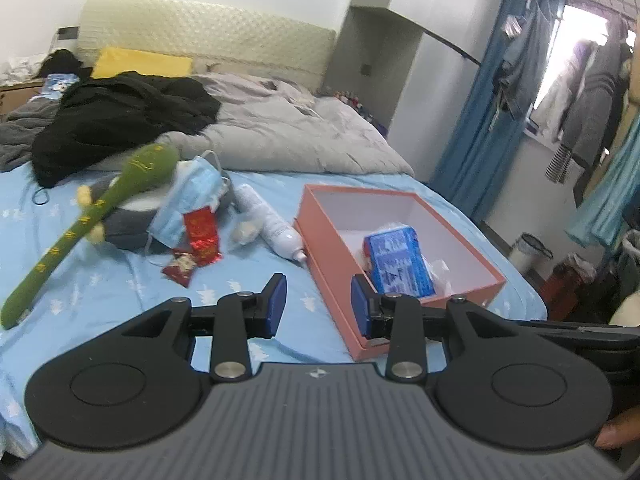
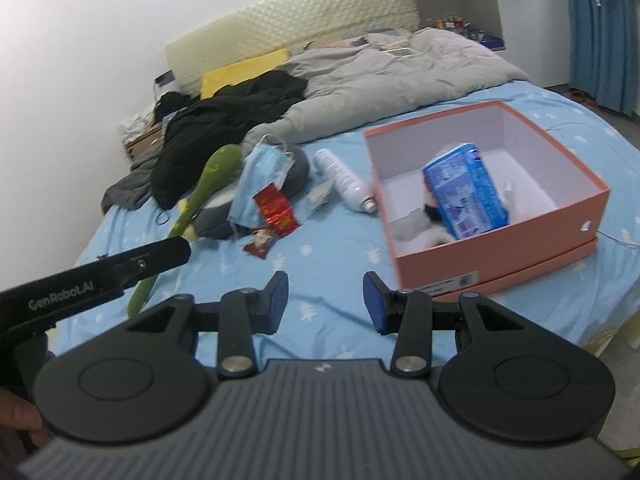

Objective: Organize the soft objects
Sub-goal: 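Withdraw both tools from the box toward the remaining items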

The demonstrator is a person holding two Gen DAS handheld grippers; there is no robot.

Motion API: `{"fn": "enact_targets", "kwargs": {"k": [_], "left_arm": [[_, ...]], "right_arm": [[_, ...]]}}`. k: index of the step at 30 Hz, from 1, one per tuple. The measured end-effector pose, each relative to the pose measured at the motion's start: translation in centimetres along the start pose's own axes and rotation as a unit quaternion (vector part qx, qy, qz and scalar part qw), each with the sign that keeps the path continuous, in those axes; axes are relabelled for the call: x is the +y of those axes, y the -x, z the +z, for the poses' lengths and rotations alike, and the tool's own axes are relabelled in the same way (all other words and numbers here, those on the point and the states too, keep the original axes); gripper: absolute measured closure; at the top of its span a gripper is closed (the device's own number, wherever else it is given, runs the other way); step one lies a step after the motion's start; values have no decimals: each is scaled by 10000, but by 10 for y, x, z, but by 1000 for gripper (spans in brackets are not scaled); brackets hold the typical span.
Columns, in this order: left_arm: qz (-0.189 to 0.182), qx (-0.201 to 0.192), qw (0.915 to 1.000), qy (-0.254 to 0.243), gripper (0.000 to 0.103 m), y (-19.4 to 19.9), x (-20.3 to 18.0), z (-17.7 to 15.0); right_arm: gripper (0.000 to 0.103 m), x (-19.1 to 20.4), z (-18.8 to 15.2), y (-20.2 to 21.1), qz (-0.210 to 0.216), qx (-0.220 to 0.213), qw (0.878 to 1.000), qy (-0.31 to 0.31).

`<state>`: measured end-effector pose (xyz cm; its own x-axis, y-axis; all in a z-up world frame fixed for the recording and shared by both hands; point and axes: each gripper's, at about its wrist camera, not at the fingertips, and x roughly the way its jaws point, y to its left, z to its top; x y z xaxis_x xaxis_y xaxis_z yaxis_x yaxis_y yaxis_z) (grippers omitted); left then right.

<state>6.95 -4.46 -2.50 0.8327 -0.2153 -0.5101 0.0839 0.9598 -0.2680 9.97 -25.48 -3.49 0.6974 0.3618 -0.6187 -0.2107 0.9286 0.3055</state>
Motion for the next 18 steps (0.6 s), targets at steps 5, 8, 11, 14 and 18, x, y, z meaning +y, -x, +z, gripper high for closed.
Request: {"fn": "enact_targets", "kwargs": {"k": [5,8,11,14,18], "left_arm": [[184,-164,9996,160,62,19,17,-1],[341,-213,9990,219,62,31,27,-4],[456,-219,9981,340,62,39,38,-8],[580,-154,9972,442,62,42,47,-13],[606,-24,9970,471,62,33,55,-15]], "right_arm": [[58,25,2,-1,229,-26,9994,260],[58,39,1,1,376,-36,9985,384],[58,48,-3,0,484,22,9977,470],[58,54,-8,-2,546,105,9972,504],[58,56,-12,-7,575,168,9972,458]]}}
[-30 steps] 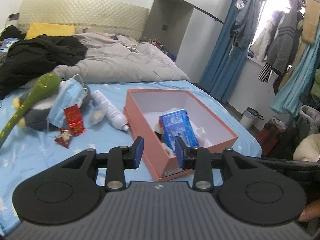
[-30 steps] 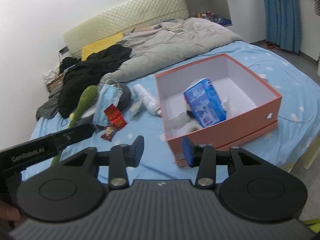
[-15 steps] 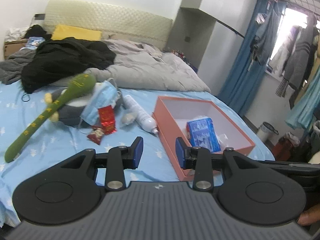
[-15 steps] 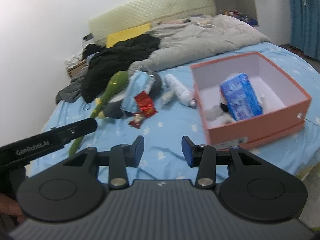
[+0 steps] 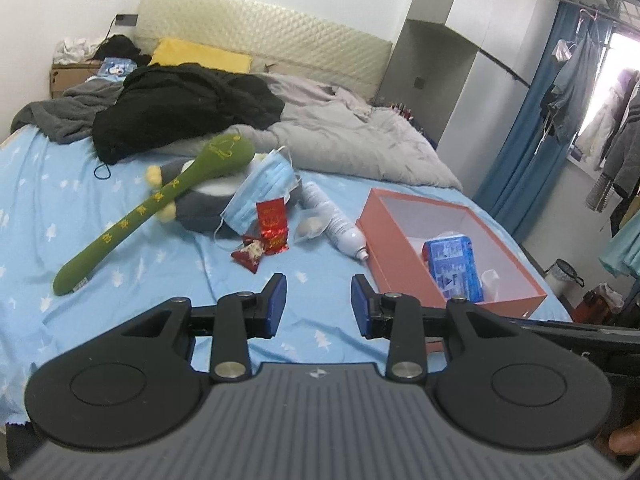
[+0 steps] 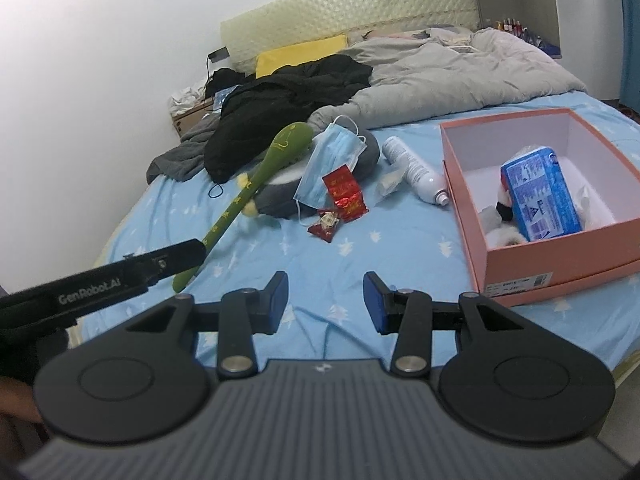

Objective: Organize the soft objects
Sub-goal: 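Withdraw both tools from the box toward the remaining items, then grasp the red candy packet with left tool while right tool grasps the clear bag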

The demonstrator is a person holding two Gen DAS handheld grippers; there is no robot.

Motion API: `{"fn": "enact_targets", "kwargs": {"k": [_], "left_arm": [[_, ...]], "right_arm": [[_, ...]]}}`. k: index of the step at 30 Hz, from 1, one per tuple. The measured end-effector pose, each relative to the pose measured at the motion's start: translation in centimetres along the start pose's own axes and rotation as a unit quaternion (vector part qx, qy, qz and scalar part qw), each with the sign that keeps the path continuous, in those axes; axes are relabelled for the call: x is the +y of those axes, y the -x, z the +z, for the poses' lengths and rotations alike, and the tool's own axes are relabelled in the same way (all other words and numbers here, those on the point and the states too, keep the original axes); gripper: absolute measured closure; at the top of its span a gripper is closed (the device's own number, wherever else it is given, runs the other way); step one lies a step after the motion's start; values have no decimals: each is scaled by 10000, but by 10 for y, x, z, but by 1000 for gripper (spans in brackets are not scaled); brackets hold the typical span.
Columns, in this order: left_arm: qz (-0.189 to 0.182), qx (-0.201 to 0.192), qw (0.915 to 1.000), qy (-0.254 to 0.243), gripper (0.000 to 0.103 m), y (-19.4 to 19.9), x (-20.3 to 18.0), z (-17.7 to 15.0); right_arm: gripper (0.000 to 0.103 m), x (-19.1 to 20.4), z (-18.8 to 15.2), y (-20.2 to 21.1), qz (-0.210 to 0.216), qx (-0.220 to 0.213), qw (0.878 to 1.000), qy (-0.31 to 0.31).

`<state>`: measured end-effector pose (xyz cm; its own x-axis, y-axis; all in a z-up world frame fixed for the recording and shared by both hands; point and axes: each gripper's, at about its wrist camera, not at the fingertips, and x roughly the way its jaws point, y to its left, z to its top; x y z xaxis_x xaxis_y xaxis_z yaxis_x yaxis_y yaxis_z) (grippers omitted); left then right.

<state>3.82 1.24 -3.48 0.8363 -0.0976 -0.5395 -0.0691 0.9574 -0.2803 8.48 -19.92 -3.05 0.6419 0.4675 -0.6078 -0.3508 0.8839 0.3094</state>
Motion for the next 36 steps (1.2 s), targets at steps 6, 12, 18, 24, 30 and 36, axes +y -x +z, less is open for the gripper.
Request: {"fn": "enact_targets", "kwargs": {"k": [6,12,18,24,30,36], "left_arm": [[9,198,9998,-50,57,-28,4,4],[37,456,9990,-17,57,-75,15,13],[46,762,9970,-130,56,-132,26,22],[147,943,9953,-191,52,-190,42,33],[217,1103,9933,-255,49,-251,62,39],[284,1194,9915,-426,49,-301,81,36]], "right_arm": [[58,-7,5,-18,-55,64,9998,-179],[58,-13,18,-50,-121,264,9994,-198],[58,-22,37,-87,-147,351,9989,-268],[58,-33,57,-137,-129,532,9979,-342],[58,-46,77,-195,-87,753,9965,-359],[36,-61,90,-251,-75,836,9949,-552]]}}
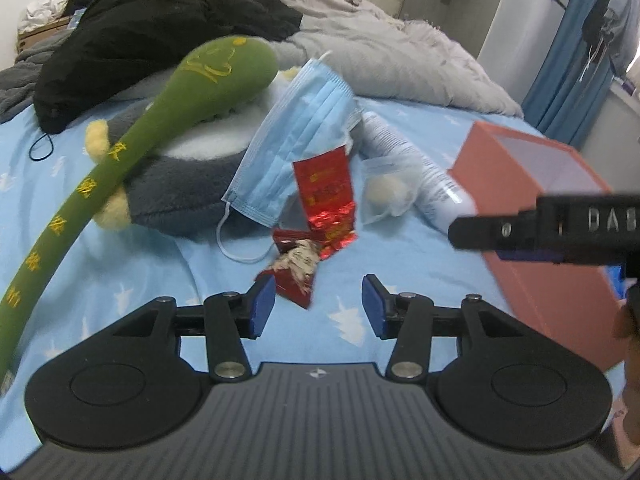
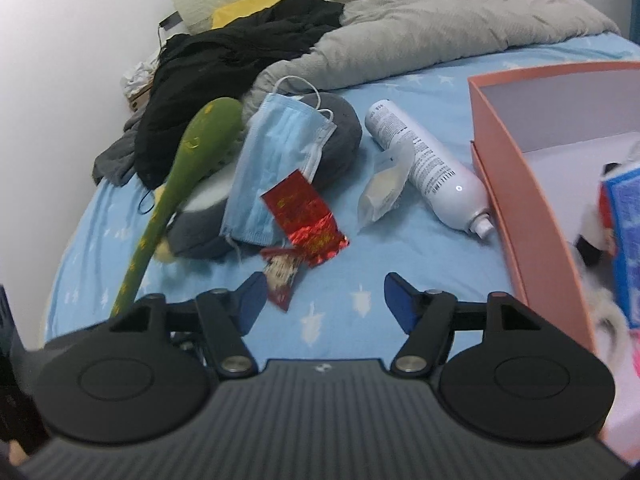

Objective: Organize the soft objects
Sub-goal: 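Grasp the red candy packet with left tool while right tool grasps the clear bag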

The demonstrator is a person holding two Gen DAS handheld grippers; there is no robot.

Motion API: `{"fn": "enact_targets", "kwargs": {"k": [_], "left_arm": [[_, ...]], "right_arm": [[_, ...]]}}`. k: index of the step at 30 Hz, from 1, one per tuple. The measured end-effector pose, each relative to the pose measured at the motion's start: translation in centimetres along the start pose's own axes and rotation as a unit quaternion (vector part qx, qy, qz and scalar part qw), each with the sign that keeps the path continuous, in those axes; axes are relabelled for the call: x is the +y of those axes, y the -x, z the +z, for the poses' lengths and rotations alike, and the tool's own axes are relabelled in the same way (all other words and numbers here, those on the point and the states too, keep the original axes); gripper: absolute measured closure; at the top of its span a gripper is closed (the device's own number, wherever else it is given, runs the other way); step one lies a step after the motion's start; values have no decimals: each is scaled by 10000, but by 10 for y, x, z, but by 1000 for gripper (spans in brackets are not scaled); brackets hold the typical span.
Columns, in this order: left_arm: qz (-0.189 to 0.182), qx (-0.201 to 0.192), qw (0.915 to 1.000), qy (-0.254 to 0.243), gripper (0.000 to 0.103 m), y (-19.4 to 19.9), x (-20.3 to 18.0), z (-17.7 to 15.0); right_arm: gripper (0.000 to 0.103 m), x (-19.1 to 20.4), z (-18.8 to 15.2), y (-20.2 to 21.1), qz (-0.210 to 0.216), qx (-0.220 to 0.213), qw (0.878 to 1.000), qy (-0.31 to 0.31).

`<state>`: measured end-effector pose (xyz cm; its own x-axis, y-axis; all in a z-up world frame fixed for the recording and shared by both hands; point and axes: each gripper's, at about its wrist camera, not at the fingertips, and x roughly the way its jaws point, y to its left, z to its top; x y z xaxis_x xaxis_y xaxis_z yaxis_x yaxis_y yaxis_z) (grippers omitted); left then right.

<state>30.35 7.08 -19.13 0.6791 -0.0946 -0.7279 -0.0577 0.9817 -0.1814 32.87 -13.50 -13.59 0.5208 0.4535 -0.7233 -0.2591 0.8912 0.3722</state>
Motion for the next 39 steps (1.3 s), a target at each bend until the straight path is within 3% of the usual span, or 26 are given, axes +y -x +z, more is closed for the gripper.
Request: {"fn": "enact_targets", "kwargs": {"k": [16,20,22,25,28,32,39], "left_arm": [[-141,285,9990,-326,49,-85,20,3],[-89,251,9989,-381,61,-91,24,5],[-153,214,9992,-301,62,-92,26,7],[-123,157,9995,-255,66,-92,26,8],[-85,123,9997,-200,72,-88,25,8],[-55,102,9999,-57,75,-78,27,9],[17,36,9996,283,77,-52,30,6]], "right_arm": [[36,-35,43,-110,-141,18,9976,-677],[36,-41,49,-127,-249,54,9962,-835],[36,-42,50,-133,-258,90,9961,-838],[44,-44,51,-139,-257,83,9960,-854],[62,-46,51,-140,-280,92,9957,-884],[70,-44,50,-131,-250,50,9963,-816],[76,-30,41,-102,-223,9,9986,-479]]}}
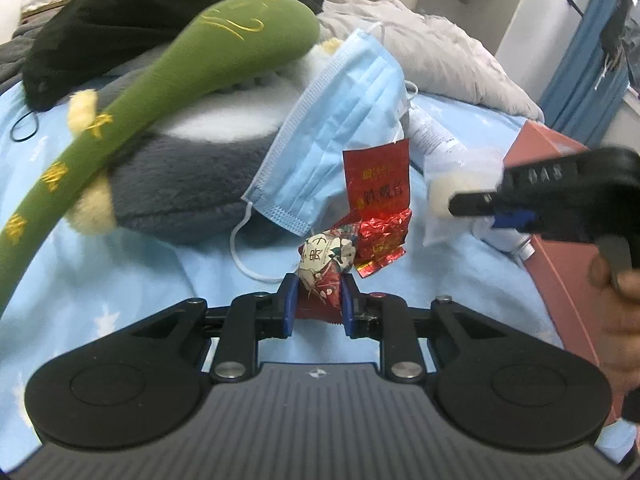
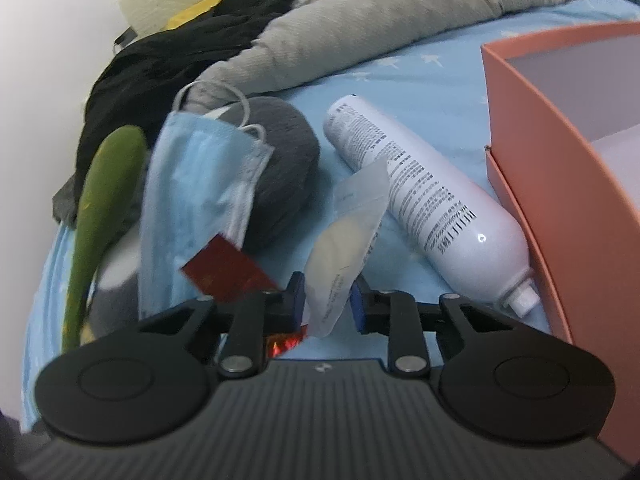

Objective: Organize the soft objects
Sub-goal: 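Grasp the red candy packet with left tool while right tool grasps the clear bag, then carry candy packet with left tool while right tool carries clear bag toward the box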

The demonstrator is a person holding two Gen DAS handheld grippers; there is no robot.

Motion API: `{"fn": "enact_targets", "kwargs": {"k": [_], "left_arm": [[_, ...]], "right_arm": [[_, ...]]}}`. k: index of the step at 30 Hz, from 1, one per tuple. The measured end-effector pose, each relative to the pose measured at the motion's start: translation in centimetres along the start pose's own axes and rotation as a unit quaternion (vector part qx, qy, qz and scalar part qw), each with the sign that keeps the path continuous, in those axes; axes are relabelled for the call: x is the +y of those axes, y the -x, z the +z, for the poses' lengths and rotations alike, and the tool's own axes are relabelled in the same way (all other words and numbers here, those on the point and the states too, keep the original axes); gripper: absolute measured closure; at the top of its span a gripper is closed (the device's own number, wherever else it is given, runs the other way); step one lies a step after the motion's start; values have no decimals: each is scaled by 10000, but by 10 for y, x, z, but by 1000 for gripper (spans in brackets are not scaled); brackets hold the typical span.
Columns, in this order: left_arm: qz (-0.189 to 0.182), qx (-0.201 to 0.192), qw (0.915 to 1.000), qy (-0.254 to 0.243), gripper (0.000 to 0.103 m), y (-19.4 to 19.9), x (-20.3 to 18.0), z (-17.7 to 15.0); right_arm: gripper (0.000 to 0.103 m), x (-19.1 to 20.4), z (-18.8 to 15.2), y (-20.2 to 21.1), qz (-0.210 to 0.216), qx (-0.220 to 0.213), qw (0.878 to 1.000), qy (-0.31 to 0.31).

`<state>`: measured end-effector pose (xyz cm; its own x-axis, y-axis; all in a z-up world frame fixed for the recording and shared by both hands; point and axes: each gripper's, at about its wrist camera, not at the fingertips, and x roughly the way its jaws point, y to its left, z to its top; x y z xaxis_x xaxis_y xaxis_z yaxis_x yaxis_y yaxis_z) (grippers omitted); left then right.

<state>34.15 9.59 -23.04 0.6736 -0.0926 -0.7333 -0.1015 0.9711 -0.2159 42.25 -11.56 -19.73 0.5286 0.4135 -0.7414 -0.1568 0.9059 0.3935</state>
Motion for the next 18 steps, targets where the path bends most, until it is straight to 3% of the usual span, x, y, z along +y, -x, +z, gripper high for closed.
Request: {"fn": "enact_targets", "kwargs": {"k": [18], "left_arm": [[-121,-269,9992,267,77,107,-28,-35]], "right_arm": [[79,19,-75,111,-90,166,9982,573]]}}
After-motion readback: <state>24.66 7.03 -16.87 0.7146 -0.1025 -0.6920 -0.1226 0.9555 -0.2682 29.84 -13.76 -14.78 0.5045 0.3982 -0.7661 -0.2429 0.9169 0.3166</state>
